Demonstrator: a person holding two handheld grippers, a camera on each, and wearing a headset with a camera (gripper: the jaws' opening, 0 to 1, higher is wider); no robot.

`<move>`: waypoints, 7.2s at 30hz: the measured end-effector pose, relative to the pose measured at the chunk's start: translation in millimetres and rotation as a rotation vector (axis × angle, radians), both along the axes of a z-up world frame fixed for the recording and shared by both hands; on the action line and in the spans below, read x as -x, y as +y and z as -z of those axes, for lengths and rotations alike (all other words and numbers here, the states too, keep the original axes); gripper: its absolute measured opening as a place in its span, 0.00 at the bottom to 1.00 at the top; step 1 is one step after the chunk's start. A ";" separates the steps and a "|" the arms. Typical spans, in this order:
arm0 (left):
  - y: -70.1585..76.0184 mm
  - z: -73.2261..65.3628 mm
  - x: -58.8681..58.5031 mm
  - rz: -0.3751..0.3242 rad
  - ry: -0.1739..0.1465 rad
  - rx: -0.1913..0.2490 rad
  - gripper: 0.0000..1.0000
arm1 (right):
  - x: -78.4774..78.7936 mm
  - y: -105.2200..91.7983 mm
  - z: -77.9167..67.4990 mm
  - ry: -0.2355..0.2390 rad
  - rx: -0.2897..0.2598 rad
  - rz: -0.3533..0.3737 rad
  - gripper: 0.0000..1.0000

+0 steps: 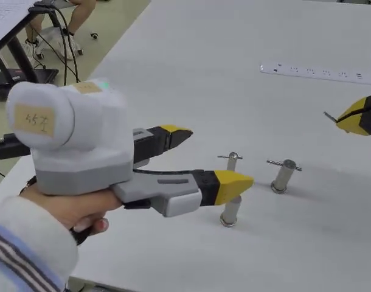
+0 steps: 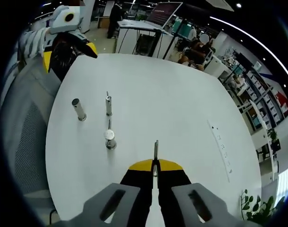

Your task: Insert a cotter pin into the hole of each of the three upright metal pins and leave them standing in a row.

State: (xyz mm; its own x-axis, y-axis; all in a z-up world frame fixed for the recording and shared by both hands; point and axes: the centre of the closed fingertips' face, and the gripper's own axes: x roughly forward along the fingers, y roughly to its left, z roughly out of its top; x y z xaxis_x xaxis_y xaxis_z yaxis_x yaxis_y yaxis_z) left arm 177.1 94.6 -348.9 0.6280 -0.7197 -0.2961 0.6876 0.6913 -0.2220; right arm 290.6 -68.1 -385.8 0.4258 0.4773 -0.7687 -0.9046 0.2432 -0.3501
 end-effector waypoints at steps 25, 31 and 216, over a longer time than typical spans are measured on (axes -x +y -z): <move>-65.7 -11.4 4.0 0.174 0.100 0.081 0.47 | 98.4 28.3 -32.6 -0.217 -0.097 -0.047 0.00; -81.3 -13.7 12.4 0.240 0.148 0.087 0.42 | 119.1 35.0 -35.1 -0.227 -0.075 -0.062 0.00; -18.7 17.6 36.2 0.388 -0.066 -0.205 0.23 | 156.9 78.1 13.7 0.407 -0.221 -0.220 0.00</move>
